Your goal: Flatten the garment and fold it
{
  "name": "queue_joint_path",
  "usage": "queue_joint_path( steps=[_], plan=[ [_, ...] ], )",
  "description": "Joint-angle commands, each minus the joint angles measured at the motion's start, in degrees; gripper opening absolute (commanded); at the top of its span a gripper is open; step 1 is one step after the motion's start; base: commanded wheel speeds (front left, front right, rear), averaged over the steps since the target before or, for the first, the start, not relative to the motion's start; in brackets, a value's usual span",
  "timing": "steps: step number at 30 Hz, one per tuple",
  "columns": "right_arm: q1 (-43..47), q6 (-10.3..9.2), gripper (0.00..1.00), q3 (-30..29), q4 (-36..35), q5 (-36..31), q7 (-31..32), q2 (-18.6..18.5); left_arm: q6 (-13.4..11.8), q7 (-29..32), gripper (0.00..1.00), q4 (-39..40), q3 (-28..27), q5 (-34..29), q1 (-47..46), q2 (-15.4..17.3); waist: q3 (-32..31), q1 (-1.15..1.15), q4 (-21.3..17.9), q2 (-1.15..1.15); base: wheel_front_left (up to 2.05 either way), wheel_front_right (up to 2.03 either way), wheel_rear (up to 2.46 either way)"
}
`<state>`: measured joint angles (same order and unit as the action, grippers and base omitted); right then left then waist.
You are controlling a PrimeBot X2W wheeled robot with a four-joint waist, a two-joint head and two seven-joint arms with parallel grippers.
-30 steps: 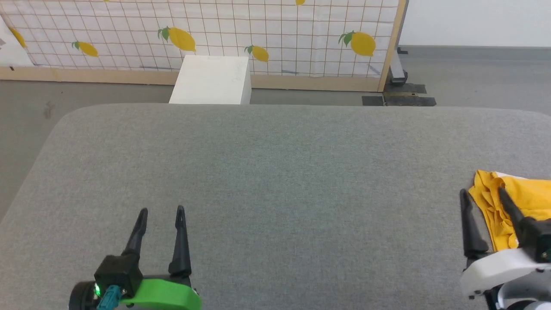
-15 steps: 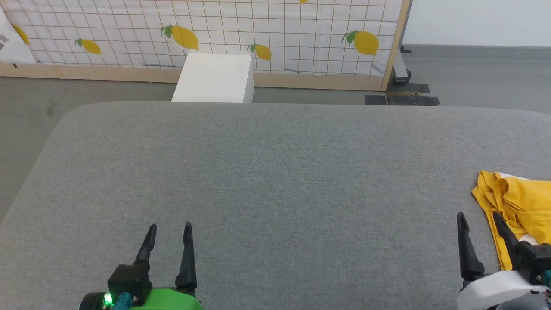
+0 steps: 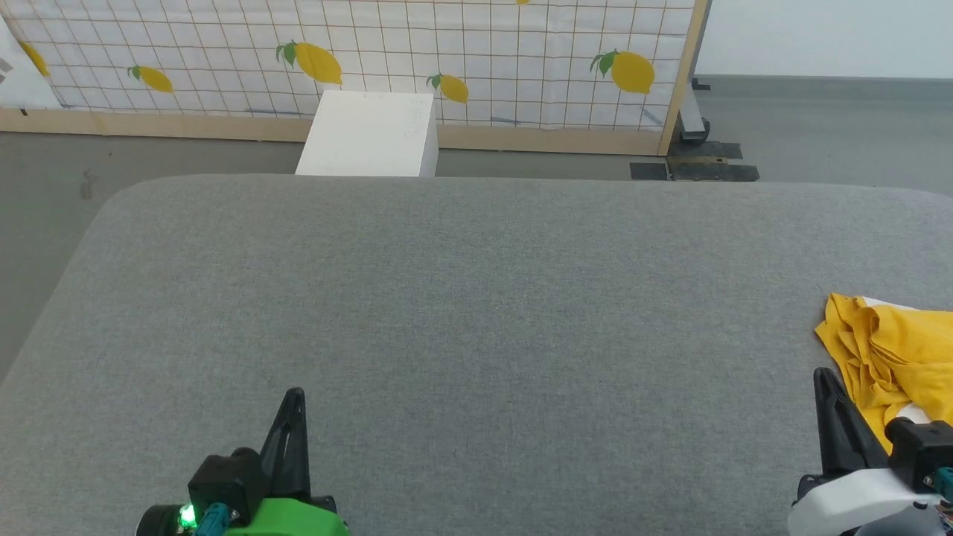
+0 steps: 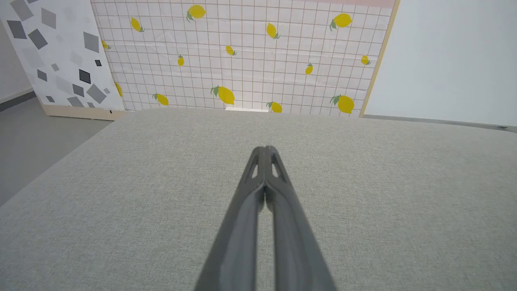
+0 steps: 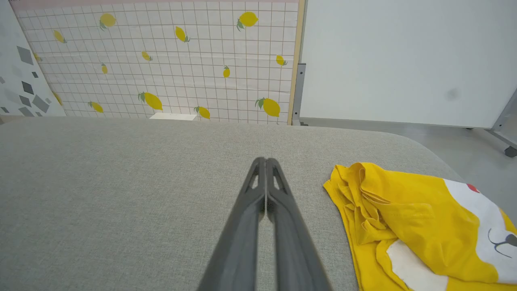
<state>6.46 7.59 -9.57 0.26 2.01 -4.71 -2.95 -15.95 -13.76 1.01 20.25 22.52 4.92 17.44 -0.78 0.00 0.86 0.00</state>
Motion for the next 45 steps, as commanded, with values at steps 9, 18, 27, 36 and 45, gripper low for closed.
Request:
queue_joint_path(
  steps=[9, 18, 27, 36, 45],
  plan=[
    [-0.80, -0.01, 0.00, 0.93, -0.03, -0.25, 0.50, 0.01, 1.62, 1.19, 0.00, -0.12, -2.02, -2.52, -0.59, -1.61, 0.06, 0.00, -0.07, 0.00, 0.00, 0.00, 0.00],
    [-1.25, -0.02, 0.00, 1.61, -0.05, -0.39, 0.84, 0.01, 2.77, 2.19, 0.00, -0.19, -3.47, -4.11, -0.94, -2.65, 0.12, 0.00, -0.13, 0.00, 0.00, 0.00, 0.00],
    [-1.71, -0.03, 0.00, 2.32, -0.07, -0.53, 1.18, 0.02, 3.94, 3.22, 0.00, -0.26, -4.97, -5.75, -1.29, -3.71, 0.18, 0.00, -0.20, 0.00, 0.00, 0.00, 0.00],
    [-2.17, -0.03, 0.00, 3.02, -0.09, -0.67, 1.52, 0.02, 5.09, 4.23, 0.00, -0.33, -6.42, -7.35, -1.64, -4.74, 0.23, 0.00, -0.26, 0.00, 0.00, 0.00, 0.00],
    [-2.63, -0.04, 0.00, 3.72, -0.11, -0.82, 1.86, 0.03, 6.26, 5.26, 0.00, -0.40, -7.92, -8.99, -1.99, -5.80, 0.29, 0.00, -0.33, 0.00, 0.00, 0.00, 0.00]
  ],
)
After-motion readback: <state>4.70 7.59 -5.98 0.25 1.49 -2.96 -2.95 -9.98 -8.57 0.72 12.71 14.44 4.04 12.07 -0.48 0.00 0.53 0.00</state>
